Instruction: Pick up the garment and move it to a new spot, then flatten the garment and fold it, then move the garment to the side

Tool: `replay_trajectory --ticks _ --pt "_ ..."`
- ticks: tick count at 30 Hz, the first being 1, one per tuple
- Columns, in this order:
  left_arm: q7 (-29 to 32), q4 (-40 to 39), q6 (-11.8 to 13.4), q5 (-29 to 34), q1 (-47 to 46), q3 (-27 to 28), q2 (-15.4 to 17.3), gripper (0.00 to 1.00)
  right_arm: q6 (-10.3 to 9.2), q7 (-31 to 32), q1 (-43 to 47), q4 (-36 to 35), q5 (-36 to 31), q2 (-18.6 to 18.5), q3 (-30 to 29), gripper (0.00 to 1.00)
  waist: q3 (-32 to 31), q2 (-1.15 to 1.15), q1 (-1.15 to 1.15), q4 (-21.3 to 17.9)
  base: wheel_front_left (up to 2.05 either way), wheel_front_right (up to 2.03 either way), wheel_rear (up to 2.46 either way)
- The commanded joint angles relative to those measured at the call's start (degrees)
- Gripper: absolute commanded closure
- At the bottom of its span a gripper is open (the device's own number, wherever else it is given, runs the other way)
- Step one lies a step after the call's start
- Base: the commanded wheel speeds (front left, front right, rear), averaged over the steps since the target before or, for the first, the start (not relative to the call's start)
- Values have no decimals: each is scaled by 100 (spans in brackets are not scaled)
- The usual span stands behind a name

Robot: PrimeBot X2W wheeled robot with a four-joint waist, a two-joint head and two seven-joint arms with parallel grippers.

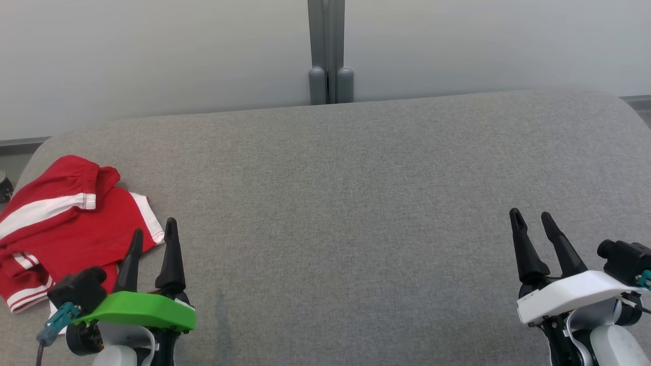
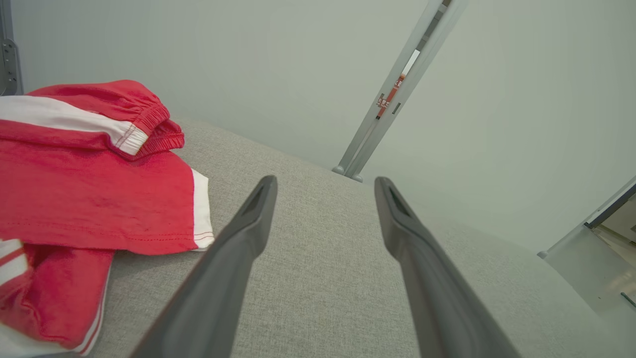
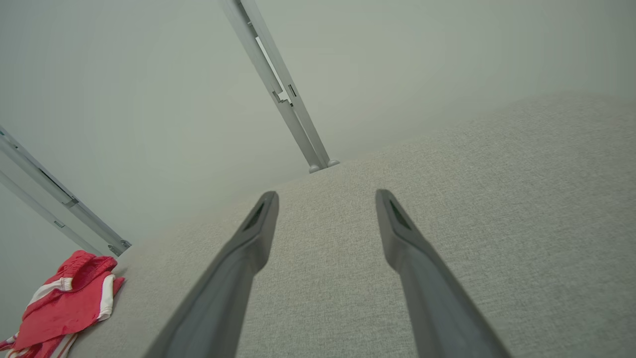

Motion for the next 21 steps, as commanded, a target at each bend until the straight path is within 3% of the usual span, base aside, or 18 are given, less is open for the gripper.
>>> replay_trajectory --ticks 1,21 --pt "-62 -18 19 174 -150 -8 52 0 15 -19 5 -91 -162 -44 5 0 -1 0 0 5 0 0 0" --pt "-317 301 36 1191 -191 -72 66 0 17 -102 117 -187 -1121 -10 -8 0 -10 0 0 48 0 0 0"
